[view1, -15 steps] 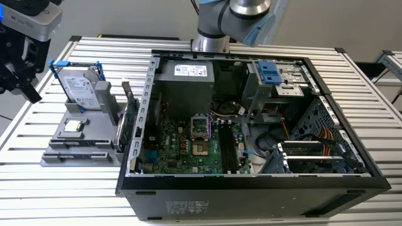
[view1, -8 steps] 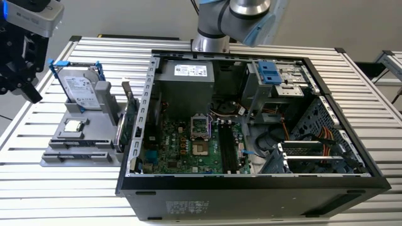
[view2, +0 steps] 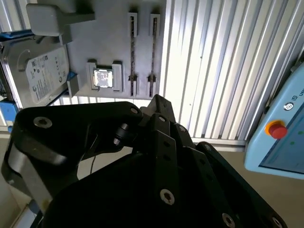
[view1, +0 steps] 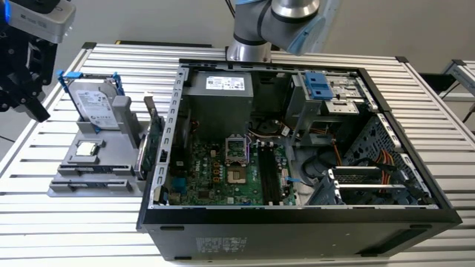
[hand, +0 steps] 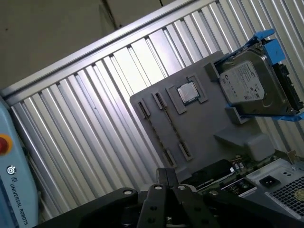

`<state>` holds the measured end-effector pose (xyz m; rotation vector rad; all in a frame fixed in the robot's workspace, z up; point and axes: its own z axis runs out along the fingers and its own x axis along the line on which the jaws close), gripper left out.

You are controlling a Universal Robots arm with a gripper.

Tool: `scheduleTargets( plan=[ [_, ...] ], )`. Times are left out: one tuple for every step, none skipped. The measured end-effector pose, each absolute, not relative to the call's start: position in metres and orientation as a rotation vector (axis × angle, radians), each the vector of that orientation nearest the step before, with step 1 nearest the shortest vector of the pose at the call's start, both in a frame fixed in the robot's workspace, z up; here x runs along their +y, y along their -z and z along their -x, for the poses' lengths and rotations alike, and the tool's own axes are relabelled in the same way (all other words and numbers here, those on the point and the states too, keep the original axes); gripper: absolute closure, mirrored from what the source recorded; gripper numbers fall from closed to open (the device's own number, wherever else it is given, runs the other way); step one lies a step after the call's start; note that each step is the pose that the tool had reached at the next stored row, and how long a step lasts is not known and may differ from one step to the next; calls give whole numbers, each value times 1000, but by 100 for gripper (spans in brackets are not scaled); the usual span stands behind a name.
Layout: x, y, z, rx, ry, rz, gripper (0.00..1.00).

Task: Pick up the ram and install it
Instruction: 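Pick up the ram and move it above insertion slot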

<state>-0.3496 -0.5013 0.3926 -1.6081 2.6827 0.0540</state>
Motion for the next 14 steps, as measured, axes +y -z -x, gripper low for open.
scheduleTargets(
  plan=[
    [-501,-393,350,2680,-54,1612,100],
    [-501,-393,350,2676,-54,1619,100],
    [-501,-393,350,2671,-54,1628,100],
    [-501,-393,350,2666,-54,1637,100],
    [-501,-393,350,2660,-54,1647,100],
    [-501,-393,350,2652,-54,1660,100],
    [-501,-393,350,2643,-54,1674,100],
    [-501,-393,350,2634,-54,1689,100],
    [-501,-393,350,2612,-54,1724,100],
    [-501,-393,350,2601,-54,1741,100],
    [-501,-393,350,2590,-54,1757,100],
    [-501,-393,350,2579,-54,1773,100],
    [-501,-393,350,2568,-55,1789,100],
    [-501,-393,350,2558,-55,1805,100]
  ],
)
